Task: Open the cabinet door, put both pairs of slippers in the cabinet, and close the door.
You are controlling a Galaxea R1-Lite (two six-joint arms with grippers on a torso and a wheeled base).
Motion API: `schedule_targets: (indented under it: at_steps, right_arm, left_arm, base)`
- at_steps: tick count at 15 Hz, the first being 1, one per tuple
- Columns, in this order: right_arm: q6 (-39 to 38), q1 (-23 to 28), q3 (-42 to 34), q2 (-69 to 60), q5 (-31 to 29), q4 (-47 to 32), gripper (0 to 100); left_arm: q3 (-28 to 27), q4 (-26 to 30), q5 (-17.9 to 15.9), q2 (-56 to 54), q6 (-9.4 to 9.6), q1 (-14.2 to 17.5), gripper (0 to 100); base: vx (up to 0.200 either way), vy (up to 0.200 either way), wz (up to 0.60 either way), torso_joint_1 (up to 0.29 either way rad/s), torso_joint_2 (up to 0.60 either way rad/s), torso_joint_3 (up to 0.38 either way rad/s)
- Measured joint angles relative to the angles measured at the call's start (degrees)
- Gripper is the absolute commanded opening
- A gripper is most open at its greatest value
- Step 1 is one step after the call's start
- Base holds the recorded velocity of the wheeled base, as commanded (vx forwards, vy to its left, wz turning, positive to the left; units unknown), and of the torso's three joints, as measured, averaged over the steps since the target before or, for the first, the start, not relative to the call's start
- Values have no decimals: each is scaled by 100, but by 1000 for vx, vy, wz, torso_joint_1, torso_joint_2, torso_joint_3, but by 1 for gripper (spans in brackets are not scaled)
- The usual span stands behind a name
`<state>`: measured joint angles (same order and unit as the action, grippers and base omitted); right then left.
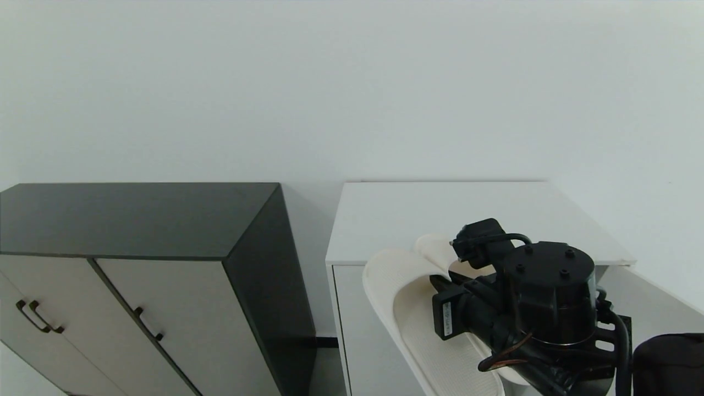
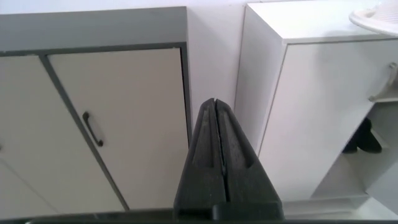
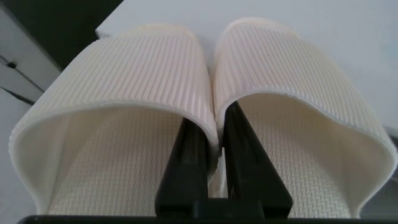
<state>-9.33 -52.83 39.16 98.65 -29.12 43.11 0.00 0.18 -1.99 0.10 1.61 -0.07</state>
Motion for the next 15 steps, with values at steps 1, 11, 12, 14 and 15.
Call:
schedule_targets:
  at_steps: [1, 11, 12, 14, 15]
  right_arm:
    - [2, 5, 0, 0, -5, -2, 0]
    - [11, 52, -29, -9, -2, 2, 0]
    - [13, 50, -32, -5, 4, 5, 0]
    - [16, 63, -79, -2, 26, 2, 0]
    - [18, 74, -104, -2, 30, 2, 0]
  left_arm:
    - [0, 0, 0, 0, 0, 0, 0]
    - [0, 0, 7, 0, -13, -2, 0]
    - [0, 0, 5, 0, -13, 0, 0]
    - [0, 0, 7, 0, -17, -2, 0]
    - [0, 0, 5, 0, -17, 0, 0]
  base:
    - [-200, 0, 0, 2, 2, -2]
    - [-60, 0, 0, 1, 1, 1]
    - [0, 0, 0, 0, 0, 0]
    - [0, 0, 0, 0, 0, 0]
    - [0, 0, 0, 0, 0, 0]
